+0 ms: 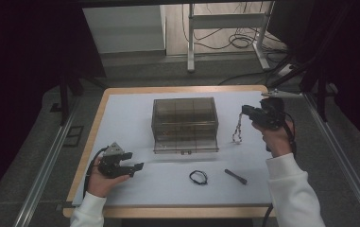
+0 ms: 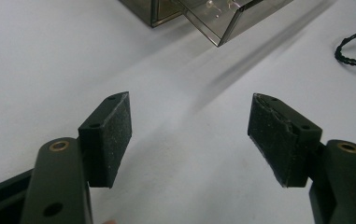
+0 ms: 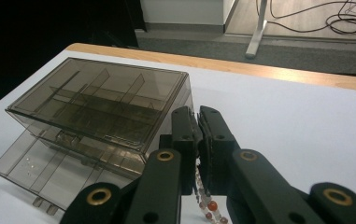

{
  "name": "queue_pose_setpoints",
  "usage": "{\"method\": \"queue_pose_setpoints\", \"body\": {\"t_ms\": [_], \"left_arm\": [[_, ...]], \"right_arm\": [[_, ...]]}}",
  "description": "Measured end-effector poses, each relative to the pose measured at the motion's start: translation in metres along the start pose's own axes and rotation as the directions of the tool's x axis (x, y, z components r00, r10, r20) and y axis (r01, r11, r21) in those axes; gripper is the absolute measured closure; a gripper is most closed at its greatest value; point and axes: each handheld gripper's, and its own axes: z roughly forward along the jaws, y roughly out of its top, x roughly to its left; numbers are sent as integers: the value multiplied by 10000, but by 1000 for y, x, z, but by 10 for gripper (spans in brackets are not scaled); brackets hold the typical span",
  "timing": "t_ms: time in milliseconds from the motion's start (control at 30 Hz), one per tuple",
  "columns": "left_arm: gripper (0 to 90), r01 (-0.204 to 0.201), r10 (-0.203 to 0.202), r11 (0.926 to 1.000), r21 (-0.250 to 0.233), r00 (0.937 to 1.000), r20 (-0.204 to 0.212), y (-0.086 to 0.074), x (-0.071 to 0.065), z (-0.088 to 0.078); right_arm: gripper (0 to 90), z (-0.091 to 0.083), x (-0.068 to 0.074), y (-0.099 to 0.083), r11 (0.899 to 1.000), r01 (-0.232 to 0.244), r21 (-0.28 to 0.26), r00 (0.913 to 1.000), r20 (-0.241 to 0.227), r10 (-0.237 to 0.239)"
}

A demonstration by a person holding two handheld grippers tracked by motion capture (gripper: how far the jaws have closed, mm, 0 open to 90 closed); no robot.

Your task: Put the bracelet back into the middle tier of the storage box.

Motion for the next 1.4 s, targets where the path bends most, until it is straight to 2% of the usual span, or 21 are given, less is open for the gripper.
{"method": "queue_pose_setpoints", "body": {"t_ms": [267, 833, 1400], "left_arm": [[307, -1, 1, 10000, -29, 10000, -6, 0, 0, -1], [307, -60, 60, 10000, 16, 10000, 6, 0, 1, -1], [307, -32, 32, 10000, -7, 10000, 6, 0, 1, 0]], "right_arm": [[857, -1, 0, 2, 10000, -10, -85, 10000, 26, 10], [857, -19, 10, 22, 9942, 110, -1071, 9999, -10, -112], [857, -26, 18, 28, 9879, 170, -1543, 9997, -119, -191]]}}
